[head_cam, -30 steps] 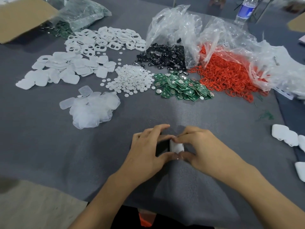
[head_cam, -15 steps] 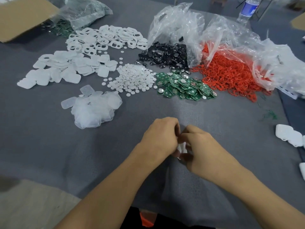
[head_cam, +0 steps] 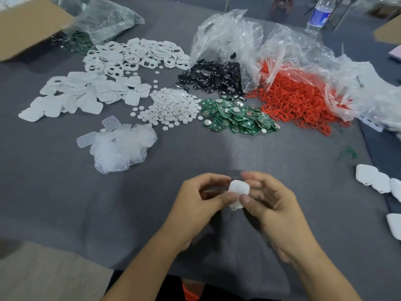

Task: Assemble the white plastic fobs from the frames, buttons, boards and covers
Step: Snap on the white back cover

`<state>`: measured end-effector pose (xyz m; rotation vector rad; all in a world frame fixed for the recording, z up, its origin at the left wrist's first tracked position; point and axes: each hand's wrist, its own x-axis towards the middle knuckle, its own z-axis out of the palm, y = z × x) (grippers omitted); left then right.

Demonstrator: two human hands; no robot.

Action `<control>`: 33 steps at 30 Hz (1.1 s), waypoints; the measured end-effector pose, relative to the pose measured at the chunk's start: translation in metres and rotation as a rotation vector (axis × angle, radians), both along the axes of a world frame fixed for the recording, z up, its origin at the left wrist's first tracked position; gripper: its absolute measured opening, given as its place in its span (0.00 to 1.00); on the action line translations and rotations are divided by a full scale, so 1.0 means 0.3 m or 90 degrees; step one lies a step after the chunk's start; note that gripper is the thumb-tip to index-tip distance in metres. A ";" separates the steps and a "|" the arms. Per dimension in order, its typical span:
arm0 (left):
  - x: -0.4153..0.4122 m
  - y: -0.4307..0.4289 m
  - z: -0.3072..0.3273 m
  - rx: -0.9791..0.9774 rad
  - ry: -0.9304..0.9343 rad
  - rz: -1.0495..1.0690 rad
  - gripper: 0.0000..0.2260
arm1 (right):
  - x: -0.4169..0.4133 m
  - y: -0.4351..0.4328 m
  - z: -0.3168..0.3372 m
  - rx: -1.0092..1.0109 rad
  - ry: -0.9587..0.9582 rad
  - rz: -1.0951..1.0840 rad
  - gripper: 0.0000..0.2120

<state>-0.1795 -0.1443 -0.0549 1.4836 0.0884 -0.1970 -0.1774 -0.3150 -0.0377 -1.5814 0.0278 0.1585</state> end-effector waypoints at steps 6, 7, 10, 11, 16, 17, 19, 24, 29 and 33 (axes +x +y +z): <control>-0.056 -0.002 -0.009 0.105 -0.120 0.035 0.10 | -0.044 0.016 0.022 -0.098 -0.064 0.030 0.09; -0.057 0.003 -0.012 0.185 -0.173 0.043 0.13 | -0.046 0.015 0.026 -0.146 -0.089 0.032 0.07; -0.061 0.008 -0.026 0.301 -0.270 0.063 0.12 | -0.046 0.011 0.017 -0.259 -0.140 -0.018 0.10; -0.066 0.006 -0.027 0.277 -0.257 0.062 0.09 | -0.049 0.012 0.011 -0.236 -0.136 -0.033 0.10; -0.084 -0.020 -0.037 0.148 -0.156 0.092 0.05 | -0.067 0.029 -0.033 -0.055 -0.068 -0.090 0.11; -0.084 -0.025 -0.037 0.149 -0.153 0.099 0.06 | -0.070 0.033 -0.040 -0.061 -0.068 -0.090 0.11; -0.083 -0.033 -0.037 0.170 -0.154 0.102 0.08 | -0.075 0.040 -0.046 -0.089 -0.072 -0.084 0.13; -0.080 -0.048 -0.030 0.271 -0.200 0.119 0.08 | -0.074 0.047 -0.069 -0.175 -0.100 -0.098 0.15; -0.079 -0.036 -0.034 0.301 -0.234 0.120 0.10 | -0.073 0.037 -0.057 -0.290 -0.190 -0.071 0.13; -0.084 -0.016 -0.035 0.221 -0.216 0.106 0.06 | -0.061 0.008 -0.036 -0.364 -0.230 -0.007 0.16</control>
